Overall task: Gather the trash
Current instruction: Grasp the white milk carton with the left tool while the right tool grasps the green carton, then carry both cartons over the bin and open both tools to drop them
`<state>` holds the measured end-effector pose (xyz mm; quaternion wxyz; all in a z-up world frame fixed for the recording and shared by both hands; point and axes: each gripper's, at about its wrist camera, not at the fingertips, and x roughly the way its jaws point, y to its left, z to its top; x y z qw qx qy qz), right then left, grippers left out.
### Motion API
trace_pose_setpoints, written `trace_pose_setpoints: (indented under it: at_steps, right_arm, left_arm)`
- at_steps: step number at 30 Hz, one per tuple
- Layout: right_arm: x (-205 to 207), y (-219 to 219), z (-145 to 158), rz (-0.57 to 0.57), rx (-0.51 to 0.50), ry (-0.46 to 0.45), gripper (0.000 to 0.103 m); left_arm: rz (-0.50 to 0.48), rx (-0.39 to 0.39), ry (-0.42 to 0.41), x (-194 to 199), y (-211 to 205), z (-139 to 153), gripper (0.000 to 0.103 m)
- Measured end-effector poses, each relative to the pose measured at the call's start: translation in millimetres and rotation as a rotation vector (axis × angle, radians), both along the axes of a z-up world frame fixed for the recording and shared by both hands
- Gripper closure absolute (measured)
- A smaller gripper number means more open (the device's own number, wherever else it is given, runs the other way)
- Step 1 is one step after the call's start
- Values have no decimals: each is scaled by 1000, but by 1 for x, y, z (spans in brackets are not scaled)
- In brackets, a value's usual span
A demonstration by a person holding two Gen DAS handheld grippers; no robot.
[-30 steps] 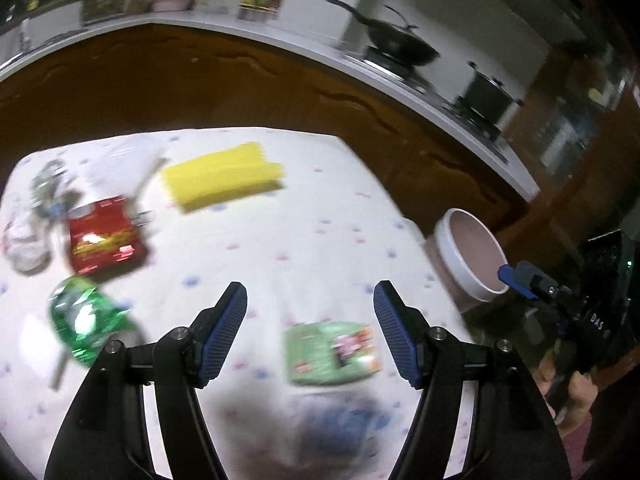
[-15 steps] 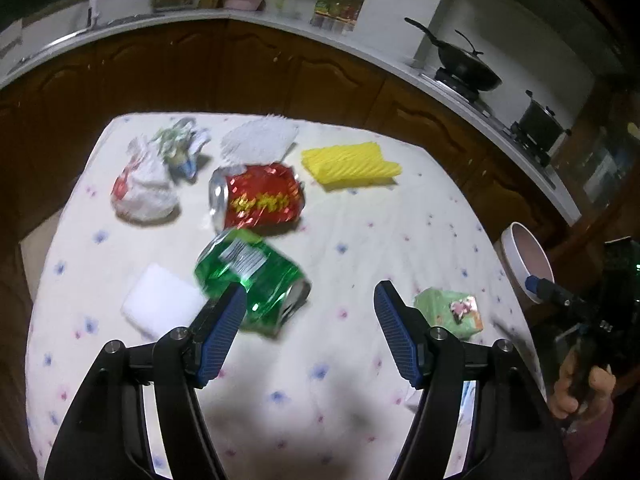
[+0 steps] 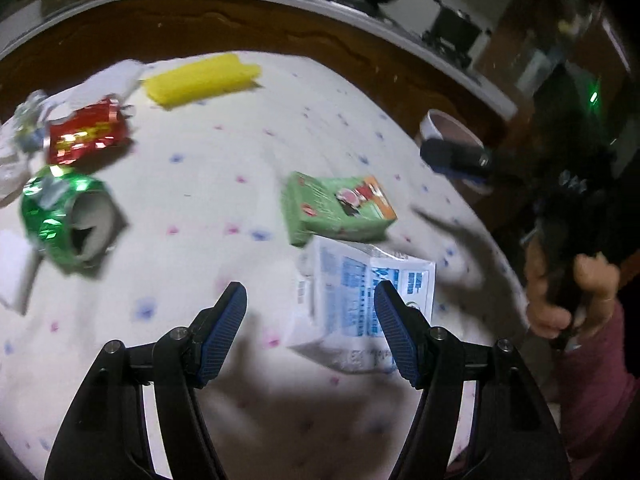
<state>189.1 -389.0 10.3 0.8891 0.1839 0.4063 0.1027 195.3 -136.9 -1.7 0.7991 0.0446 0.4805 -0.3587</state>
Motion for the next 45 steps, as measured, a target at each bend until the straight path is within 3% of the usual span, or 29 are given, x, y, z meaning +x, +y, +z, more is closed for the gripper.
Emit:
trace_pose_setpoints:
  at_steps: [4, 6, 10, 13, 15, 16, 17, 20, 23, 32, 35, 37, 38, 42, 45]
  right_arm:
    - [-5, -7, 0, -5, 4, 1, 28]
    - [-7, -9, 2, -2, 4, -4, 28]
    - [-7, -15, 2, -9, 10, -8, 28]
    - [-10, -21, 3, -23, 18, -21, 28]
    - [-10, -24, 3, -31, 23, -24, 28]
    - [-10, -25, 3, -31, 26, -24, 28]
    - [-10, -25, 3, -29, 29, -24, 28]
    - [-6, -23, -1, -13, 33, -15, 28]
    - [-2, -19, -7, 5, 33, -4, 28]
    - [18, -5, -25, 41, 15, 58, 31]
    - [23, 3, -32, 51, -5, 84, 49]
    - [27, 9, -40, 57, -16, 117, 73]
    - [30, 12, -44, 60, -25, 137, 78]
    - [31, 14, -45, 40, -31, 129, 90]
    - [26, 16, -36, 32, -60, 94, 93]
  left_arm:
    - [-9, 67, -14, 0, -19, -13, 38]
    - [-31, 71, 14, 1, -25, -19, 49]
    - [-70, 74, -20, -16, -30, -11, 49]
    - [-77, 129, -77, -24, -39, -9, 47]
    - [-72, 134, -71, -22, -40, -12, 48]
    - [-64, 134, -65, -20, -39, -14, 54]
    - [-52, 135, -69, -19, -37, -15, 69]
    - [-50, 99, -65, -13, -28, -13, 82]
    - [-62, 65, -47, -8, -19, -11, 85]
    - [-45, 60, -80, -15, 11, 3, 87]
    - [-18, 48, -78, -14, 27, 8, 87]
    - [0, 33, -77, -14, 36, 12, 87]
    - [10, 35, -85, -14, 40, 13, 87]
    - [35, 17, -89, -13, 51, 17, 87]
    - [50, 1, -96, -10, 56, 23, 87]
